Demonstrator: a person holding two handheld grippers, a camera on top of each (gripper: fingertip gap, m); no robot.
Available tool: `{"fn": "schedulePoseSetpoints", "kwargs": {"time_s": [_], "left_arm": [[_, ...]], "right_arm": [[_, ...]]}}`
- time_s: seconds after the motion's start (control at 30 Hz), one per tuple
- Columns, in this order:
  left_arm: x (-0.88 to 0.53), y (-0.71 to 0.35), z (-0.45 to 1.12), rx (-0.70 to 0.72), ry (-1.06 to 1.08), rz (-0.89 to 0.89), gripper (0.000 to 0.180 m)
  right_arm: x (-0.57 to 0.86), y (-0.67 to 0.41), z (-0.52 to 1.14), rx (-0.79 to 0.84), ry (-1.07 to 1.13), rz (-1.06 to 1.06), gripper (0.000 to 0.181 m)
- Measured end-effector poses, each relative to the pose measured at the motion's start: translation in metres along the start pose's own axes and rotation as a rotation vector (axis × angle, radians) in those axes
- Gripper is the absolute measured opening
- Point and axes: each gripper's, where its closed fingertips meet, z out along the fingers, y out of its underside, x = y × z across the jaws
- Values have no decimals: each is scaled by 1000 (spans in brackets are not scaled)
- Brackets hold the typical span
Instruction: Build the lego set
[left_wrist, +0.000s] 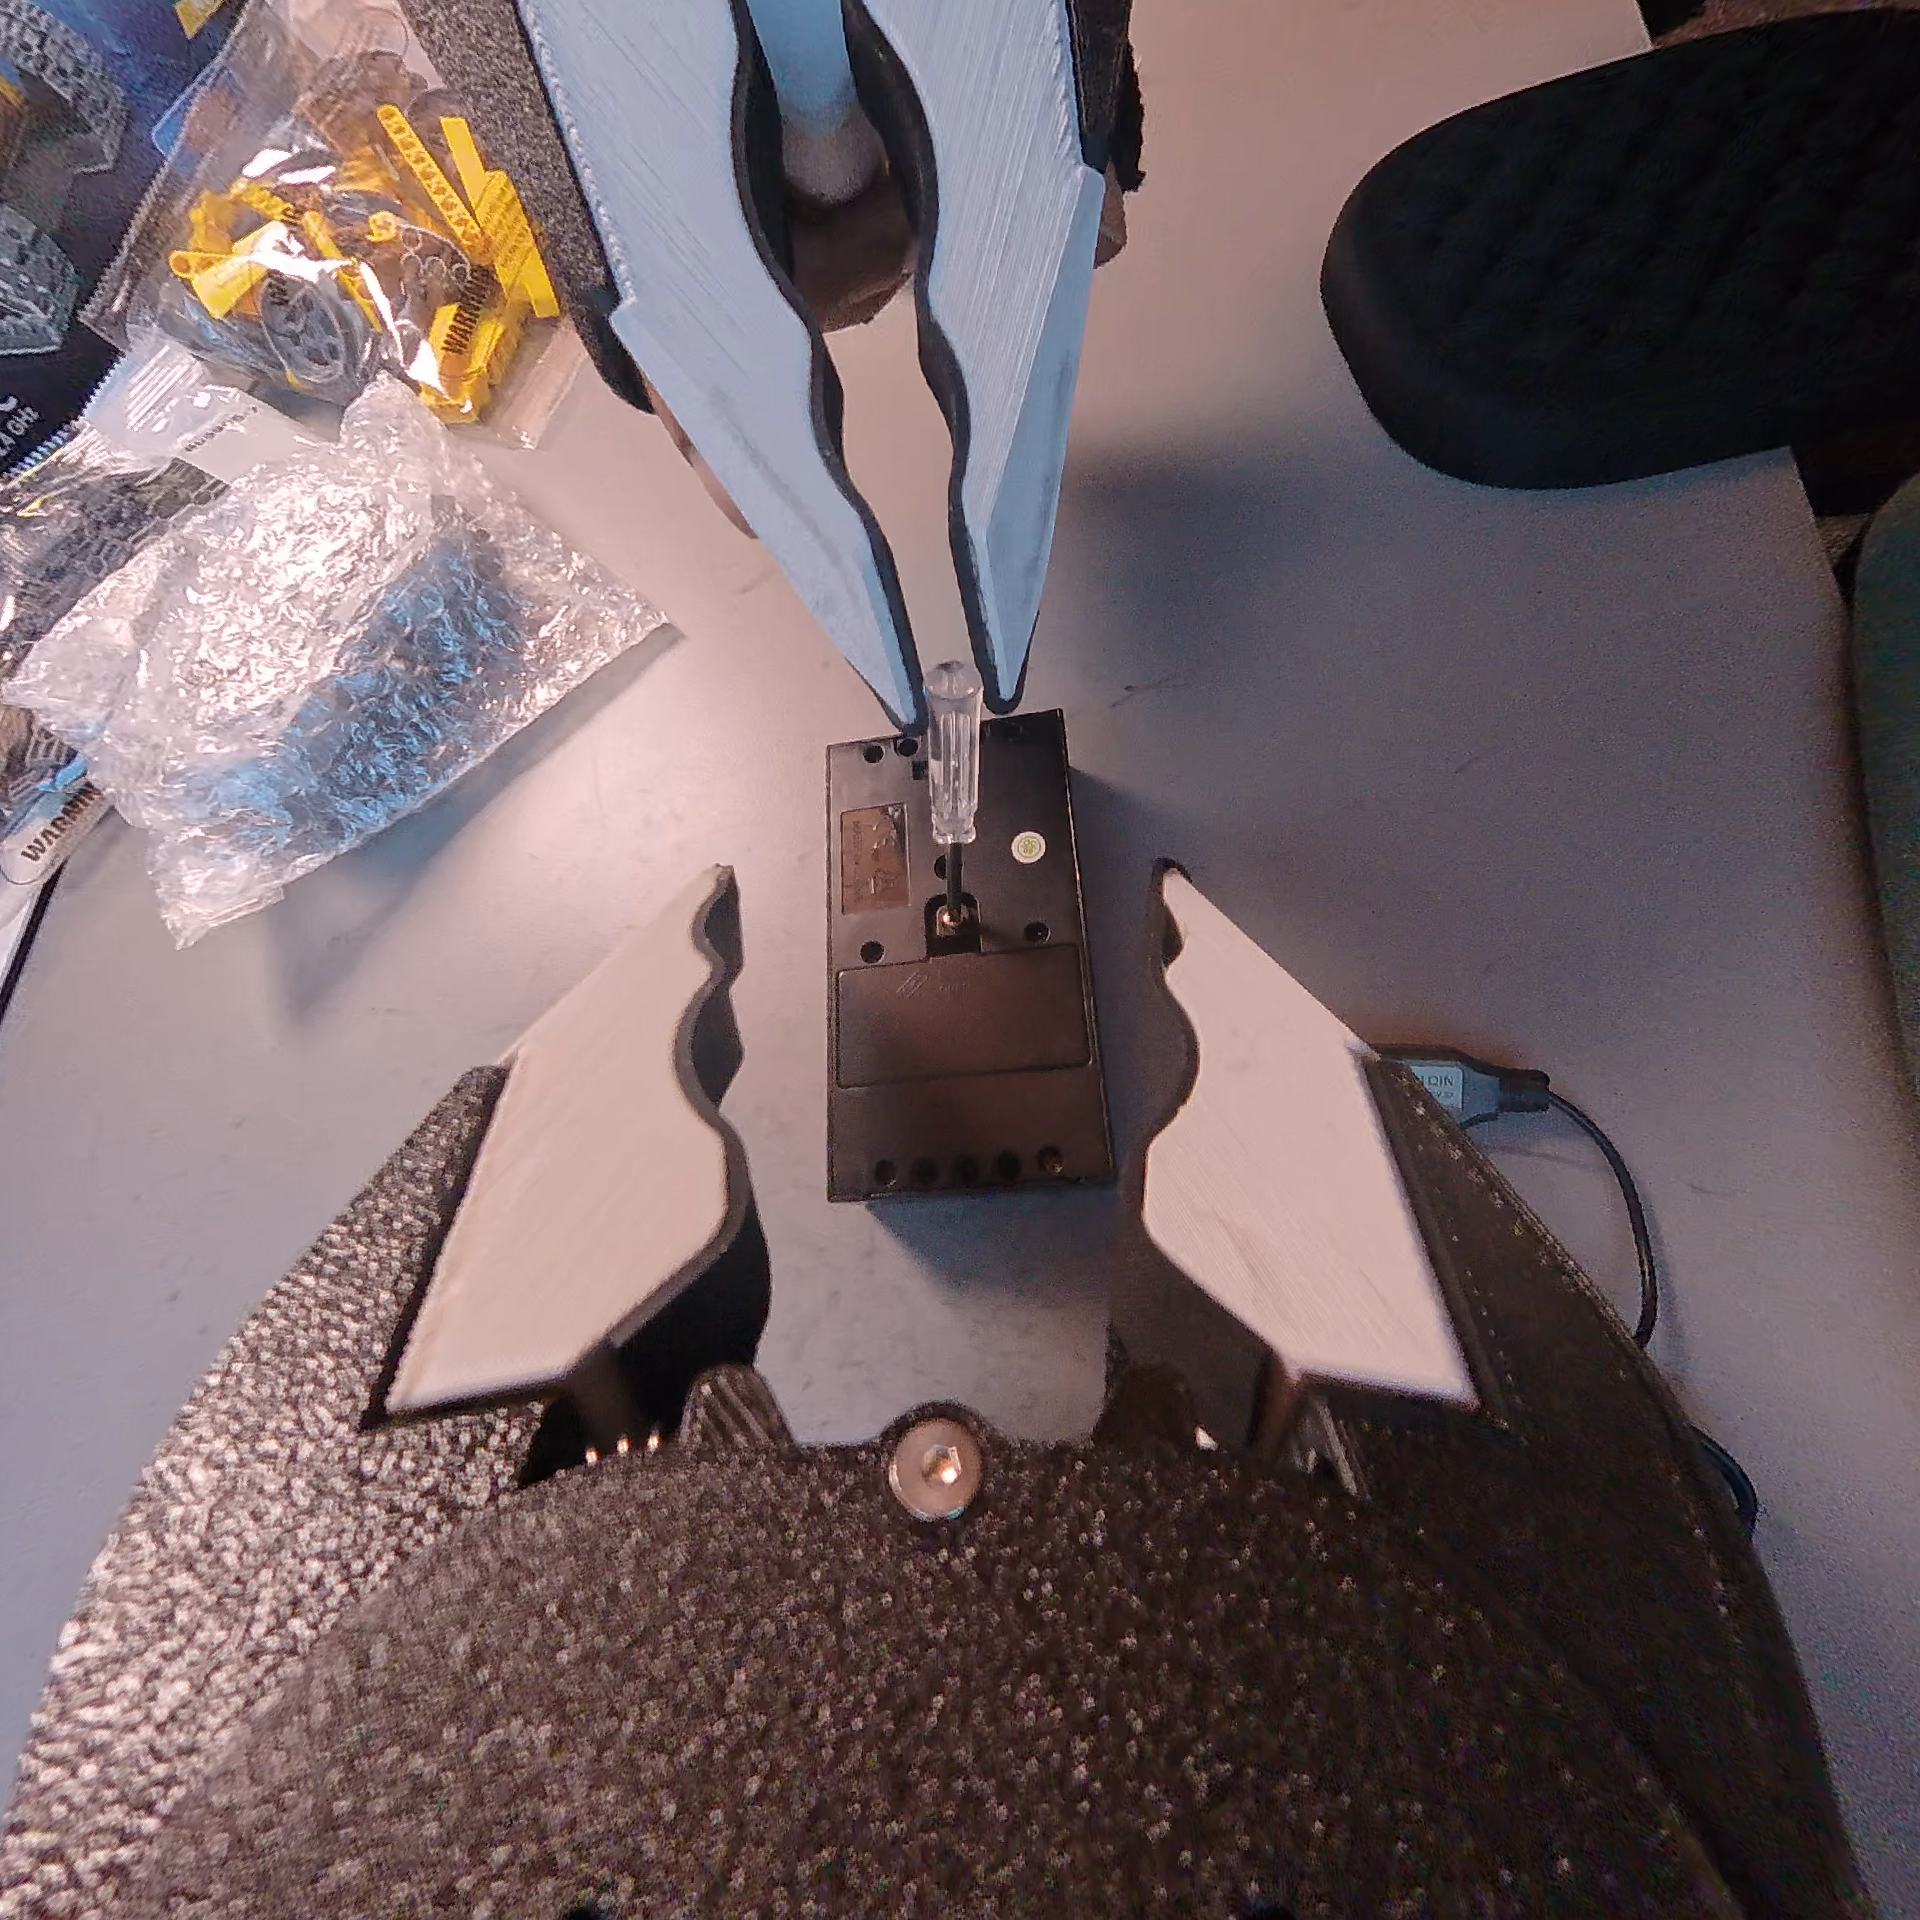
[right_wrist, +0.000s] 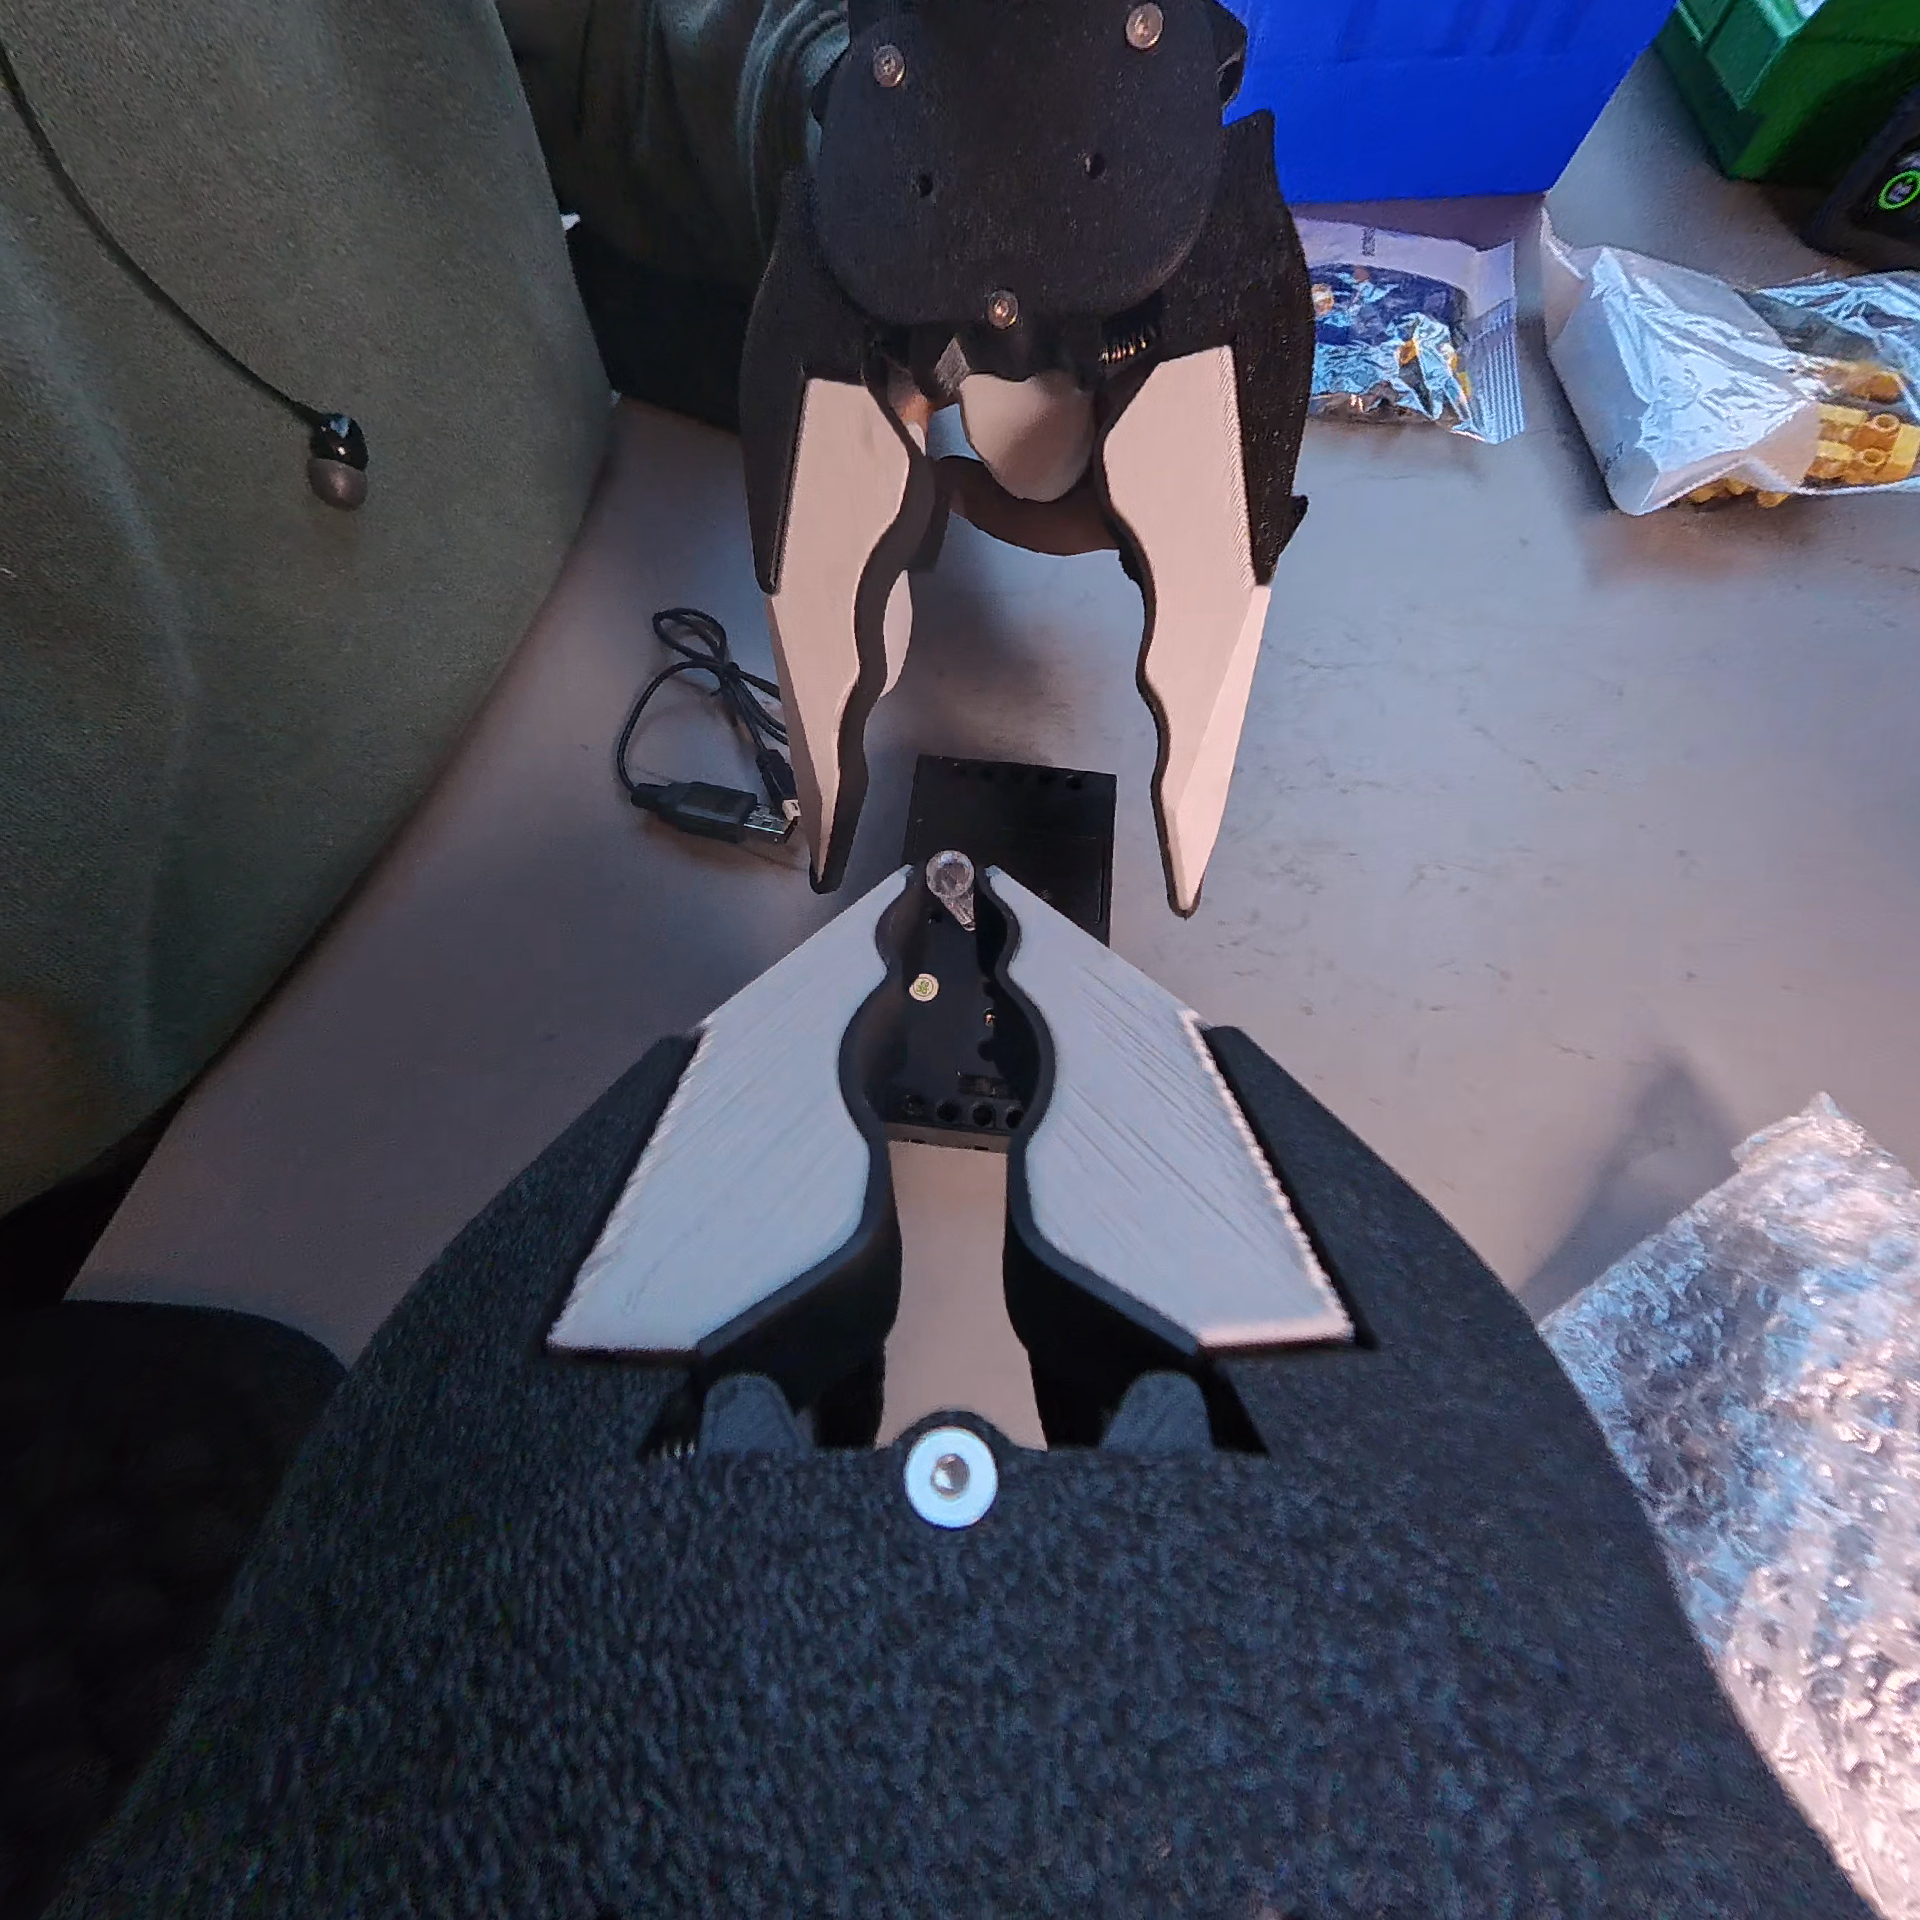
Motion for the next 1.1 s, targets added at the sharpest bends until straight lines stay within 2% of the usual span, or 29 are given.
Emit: {"fn": "schedulePoseSetpoints", "kwargs": {"time_s": [0.33,0.67,0.9,1.1], "left_arm": [[4,1,3,0,16,1,70],[7,-3,8,33,14,-5,22],[2,-4,9,36,-19,-6,6],[1,-4,10,42,-25,-7,6]], "right_arm": [[1,1,0,-65,-26,-37,7],[4,-3,5,-49,-1,-40,7],[1,-2,6,-32,20,-32,7],[1,-2,6,-19,30,-23,7]]}}
